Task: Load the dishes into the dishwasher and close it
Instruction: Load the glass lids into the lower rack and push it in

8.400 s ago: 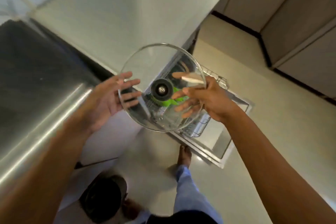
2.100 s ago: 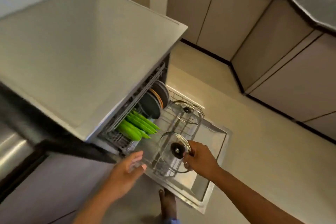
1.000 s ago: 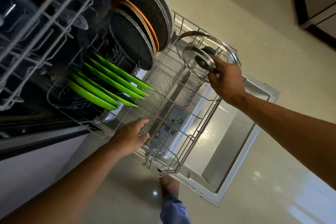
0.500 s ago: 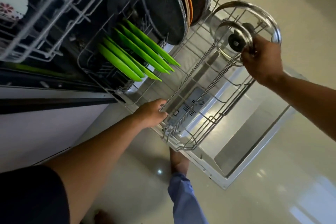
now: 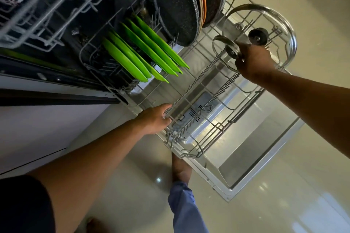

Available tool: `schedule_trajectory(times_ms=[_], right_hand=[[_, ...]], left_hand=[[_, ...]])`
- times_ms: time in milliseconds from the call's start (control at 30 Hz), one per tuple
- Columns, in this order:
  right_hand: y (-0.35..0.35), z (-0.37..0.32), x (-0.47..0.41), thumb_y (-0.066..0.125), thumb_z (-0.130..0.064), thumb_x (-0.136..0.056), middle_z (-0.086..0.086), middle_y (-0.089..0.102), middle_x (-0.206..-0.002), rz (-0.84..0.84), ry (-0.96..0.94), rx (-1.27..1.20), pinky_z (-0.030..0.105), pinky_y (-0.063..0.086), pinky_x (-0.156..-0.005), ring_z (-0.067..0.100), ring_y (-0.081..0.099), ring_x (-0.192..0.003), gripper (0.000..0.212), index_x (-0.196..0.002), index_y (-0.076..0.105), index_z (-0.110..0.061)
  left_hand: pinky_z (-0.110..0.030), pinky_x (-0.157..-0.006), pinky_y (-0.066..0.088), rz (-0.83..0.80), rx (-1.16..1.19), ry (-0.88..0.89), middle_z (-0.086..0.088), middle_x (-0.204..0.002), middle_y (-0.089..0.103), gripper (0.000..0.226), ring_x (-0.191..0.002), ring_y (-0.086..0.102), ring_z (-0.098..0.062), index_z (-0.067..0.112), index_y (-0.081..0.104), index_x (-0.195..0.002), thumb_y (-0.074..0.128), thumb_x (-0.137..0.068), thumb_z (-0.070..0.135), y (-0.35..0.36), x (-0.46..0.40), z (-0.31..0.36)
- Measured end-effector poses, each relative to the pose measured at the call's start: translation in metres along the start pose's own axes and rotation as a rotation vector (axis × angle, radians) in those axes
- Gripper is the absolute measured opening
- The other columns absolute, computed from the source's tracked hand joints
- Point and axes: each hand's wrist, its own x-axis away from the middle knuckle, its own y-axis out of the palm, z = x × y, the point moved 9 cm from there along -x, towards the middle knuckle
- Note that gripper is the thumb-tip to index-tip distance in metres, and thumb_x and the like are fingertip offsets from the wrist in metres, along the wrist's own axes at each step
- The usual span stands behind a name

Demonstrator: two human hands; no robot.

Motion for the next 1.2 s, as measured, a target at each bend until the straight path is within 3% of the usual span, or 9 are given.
schedule_trajectory(times_ms=[133, 233, 367, 600, 667, 733, 967, 1100, 1200], right_hand=[[0.002, 0.0, 0.006, 0.051, -0.007, -0.101, 0.009, 0.069, -0.11, 0.06, 0.032, 0.099, 0.02, 0.038, -0.056, 0.017, 0.054, -0.075, 0.062, -0.155, 0.04, -0.035], [0.004, 0.002, 0.008, 0.056, -0.017, -0.1, 0.013, 0.067, -0.118, 0.027, 0.018, 0.198, 0.045, 0.047, -0.096, 0.035, 0.061, -0.106, 0.066, -0.156, 0.029, -0.039], [-0.001, 0.007, 0.012, 0.068, -0.015, -0.093, 0.016, 0.067, -0.127, -0.03, 0.089, 0.017, 0.041, 0.053, -0.084, 0.039, 0.064, -0.11, 0.076, -0.155, 0.024, -0.028], [-0.048, -0.048, 0.059, 0.069, -0.015, -0.089, 0.018, 0.053, -0.139, 0.091, -0.029, 0.018, 0.05, 0.051, -0.102, 0.036, 0.052, -0.125, 0.075, -0.154, 0.032, -0.017], [-0.063, -0.085, 0.081, 0.068, -0.018, -0.089, 0.017, 0.054, -0.141, 0.132, -0.098, 0.018, 0.052, 0.046, -0.108, 0.035, 0.051, -0.13, 0.072, -0.153, 0.034, -0.013], [-0.081, -0.127, 0.112, 0.067, -0.021, -0.09, 0.017, 0.056, -0.141, 0.159, -0.152, -0.026, 0.051, 0.044, -0.109, 0.034, 0.052, -0.13, 0.07, -0.152, 0.037, -0.009], [-0.187, -0.328, 0.313, 0.066, -0.023, -0.094, 0.01, 0.058, -0.142, 0.328, -0.328, -0.475, 0.044, 0.045, -0.109, 0.026, 0.054, -0.131, 0.06, -0.149, 0.046, -0.01], [-0.236, -0.46, 0.449, 0.07, -0.02, -0.092, 0.004, 0.066, -0.133, 0.391, -0.512, -0.702, 0.038, 0.051, -0.103, 0.018, 0.063, -0.122, 0.052, -0.14, 0.057, -0.007], [-0.245, -0.559, 0.532, 0.071, -0.024, -0.093, -0.004, 0.067, -0.129, 0.269, -0.666, -0.786, 0.022, 0.05, -0.096, 0.006, 0.062, -0.116, 0.051, -0.141, 0.058, -0.015]], left_hand=[[-0.042, -0.108, 0.049, 0.023, 0.034, 0.011, -0.01, -0.159, 0.045, 0.065, -0.131, 0.059, -0.025, 0.036, 0.027, -0.161, 0.056, -0.104, 0.031, -0.002, 0.004, -0.001], [-0.043, -0.11, 0.048, 0.052, 0.076, 0.025, -0.01, -0.158, 0.046, 0.063, -0.135, 0.056, -0.026, 0.034, 0.031, -0.16, 0.056, -0.103, 0.031, -0.006, 0.006, -0.003], [-0.044, -0.114, 0.045, 0.08, 0.14, 0.042, -0.006, -0.158, 0.048, 0.062, -0.139, 0.052, -0.024, 0.031, 0.034, -0.159, 0.058, -0.103, 0.027, -0.008, 0.012, -0.004], [-0.043, -0.11, 0.048, 0.127, 0.22, 0.122, -0.005, -0.156, 0.049, 0.057, -0.136, 0.053, -0.021, 0.029, 0.039, -0.156, 0.058, -0.103, 0.025, -0.026, 0.049, 0.014], [-0.029, -0.099, 0.051, 0.164, 0.279, 0.201, -0.004, -0.153, 0.052, 0.054, -0.132, 0.054, -0.016, 0.03, 0.044, -0.153, 0.061, -0.102, 0.023, -0.038, 0.076, 0.031], [-0.015, -0.089, 0.044, 0.203, 0.343, 0.295, 0.0, -0.151, 0.054, 0.055, -0.132, 0.054, -0.012, 0.031, 0.045, -0.151, 0.063, -0.1, 0.027, -0.054, 0.122, 0.049], [-0.026, -0.105, 0.048, 0.467, 0.616, 0.553, -0.002, -0.138, 0.064, 0.048, -0.122, 0.063, -0.001, 0.026, 0.054, -0.138, 0.062, -0.091, 0.026, -0.119, 0.414, 0.055], [-0.032, -0.1, 0.051, 0.725, 0.66, 0.514, -0.005, -0.135, 0.066, 0.042, -0.122, 0.065, -0.012, 0.02, 0.055, -0.138, 0.062, -0.097, 0.02, -0.137, 0.606, -0.001], [-0.034, -0.1, 0.051, 0.915, 0.743, 0.446, -0.013, -0.139, 0.063, 0.04, -0.124, 0.063, -0.02, 0.012, 0.053, -0.139, 0.062, -0.101, 0.008, -0.129, 0.728, -0.066]])
